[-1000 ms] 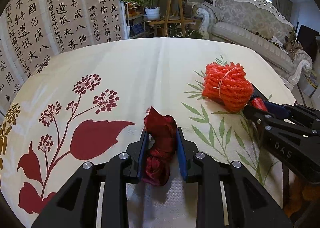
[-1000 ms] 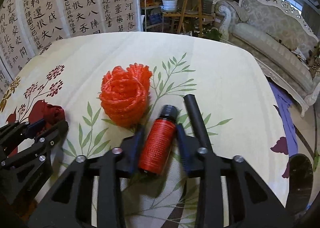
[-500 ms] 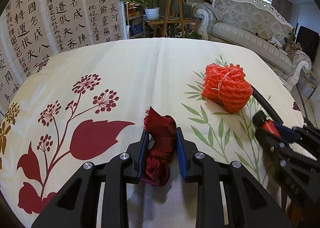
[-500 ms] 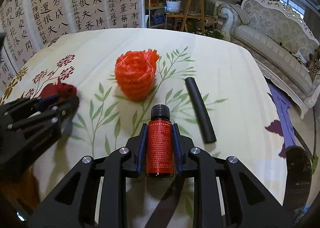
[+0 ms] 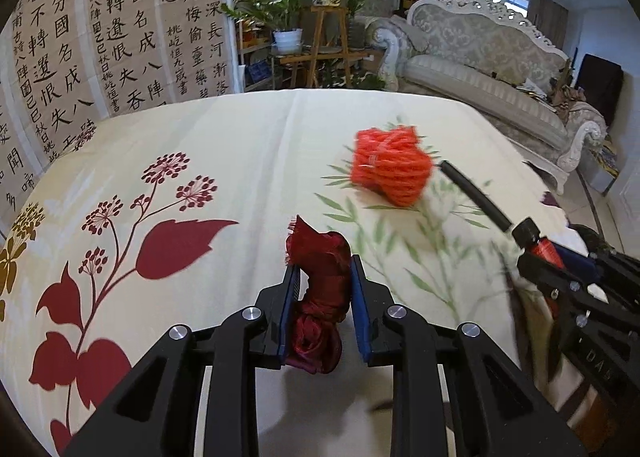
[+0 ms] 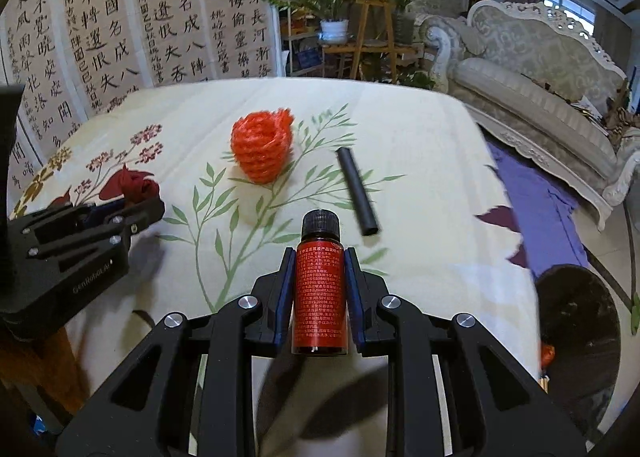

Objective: Collect trash
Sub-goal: 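Carry the ribbon and red bottle over the bin and open both tools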

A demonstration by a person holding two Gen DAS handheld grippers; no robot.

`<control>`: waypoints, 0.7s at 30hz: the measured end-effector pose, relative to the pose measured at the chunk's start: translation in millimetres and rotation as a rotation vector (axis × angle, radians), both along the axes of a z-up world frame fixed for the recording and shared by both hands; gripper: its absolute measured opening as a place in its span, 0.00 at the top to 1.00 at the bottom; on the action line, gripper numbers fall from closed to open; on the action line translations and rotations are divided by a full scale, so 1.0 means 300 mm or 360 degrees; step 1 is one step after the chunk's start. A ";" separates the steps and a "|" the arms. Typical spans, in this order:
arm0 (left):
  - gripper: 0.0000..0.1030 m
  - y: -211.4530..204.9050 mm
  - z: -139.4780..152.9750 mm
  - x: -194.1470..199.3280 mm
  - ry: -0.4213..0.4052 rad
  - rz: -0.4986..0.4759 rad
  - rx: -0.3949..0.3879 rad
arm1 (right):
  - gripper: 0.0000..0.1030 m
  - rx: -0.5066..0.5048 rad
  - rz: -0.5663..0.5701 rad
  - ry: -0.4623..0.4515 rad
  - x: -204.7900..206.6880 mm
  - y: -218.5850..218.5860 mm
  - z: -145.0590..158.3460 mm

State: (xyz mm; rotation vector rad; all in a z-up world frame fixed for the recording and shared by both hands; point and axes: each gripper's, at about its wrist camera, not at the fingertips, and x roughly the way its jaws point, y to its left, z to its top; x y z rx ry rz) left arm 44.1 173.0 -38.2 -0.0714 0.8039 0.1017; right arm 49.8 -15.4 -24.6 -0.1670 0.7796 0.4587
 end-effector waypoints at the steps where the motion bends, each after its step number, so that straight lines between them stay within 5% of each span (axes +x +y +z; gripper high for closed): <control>1: 0.75 -0.010 0.007 -0.007 -0.0010 -0.0010 -0.0003 | 0.77 0.0008 -0.0011 -0.0014 -0.009 -0.017 0.010; 11: 0.75 -0.185 0.095 -0.058 -0.0141 -0.0157 -0.0020 | 0.78 0.0086 -0.0223 -0.0096 -0.071 -0.263 0.061; 21: 0.75 -0.509 0.108 -0.034 -0.0189 -0.0479 -0.0025 | 0.77 0.0035 -0.0614 -0.0154 -0.084 -0.601 0.040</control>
